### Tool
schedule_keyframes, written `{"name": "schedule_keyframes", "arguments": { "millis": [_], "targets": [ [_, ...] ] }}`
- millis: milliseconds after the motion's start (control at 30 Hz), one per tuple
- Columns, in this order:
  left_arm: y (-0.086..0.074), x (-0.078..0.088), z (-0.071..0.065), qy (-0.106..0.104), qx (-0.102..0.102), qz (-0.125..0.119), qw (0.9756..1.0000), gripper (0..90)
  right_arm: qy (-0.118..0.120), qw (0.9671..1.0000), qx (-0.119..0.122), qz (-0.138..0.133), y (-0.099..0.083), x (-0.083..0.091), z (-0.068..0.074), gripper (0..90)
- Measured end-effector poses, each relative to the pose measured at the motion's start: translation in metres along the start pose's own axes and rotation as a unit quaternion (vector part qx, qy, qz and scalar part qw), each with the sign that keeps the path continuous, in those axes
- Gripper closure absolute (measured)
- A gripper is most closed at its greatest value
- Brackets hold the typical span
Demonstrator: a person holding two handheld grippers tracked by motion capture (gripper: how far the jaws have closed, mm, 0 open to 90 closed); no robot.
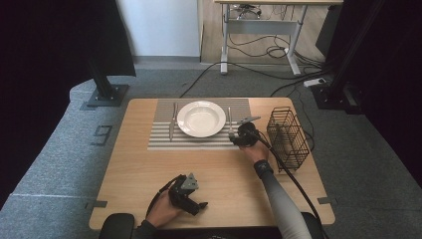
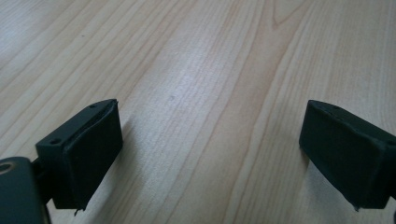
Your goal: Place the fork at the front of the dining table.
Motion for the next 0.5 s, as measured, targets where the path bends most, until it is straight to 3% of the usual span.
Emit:
{"name": "schedule_keyframes", "arguments": {
  "millis": [167,367,500],
  "targets": [
    [-0.001,0.001,0.002,0.012,0.013,0.0,0.9998,4.6,0.013,0.9997,0.019,-0.001,0.0,0.018,0.01,27.4],
    [-0.004,0.004,0.005,0.012,0.014,0.002,0.9998,3.8,0.024,0.9996,0.015,-0.007,-0.016,0.044,0.014,18.2],
    [-0.006,0.006,0.009,0.015,0.016,0.002,0.9997,3.5,0.018,0.9995,0.021,-0.015,-0.028,0.063,0.02,15.1]
  ]
}}
Point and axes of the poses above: each handheld gripper's, and its own axes: x roughly backward along the jaws, y roughly out of its top, z roughly to its left, the point moved 4 cm from there along -x, roughly forward along the jaws, and after that the axes turned 4 degrees about -z, right-handed, at the moved point
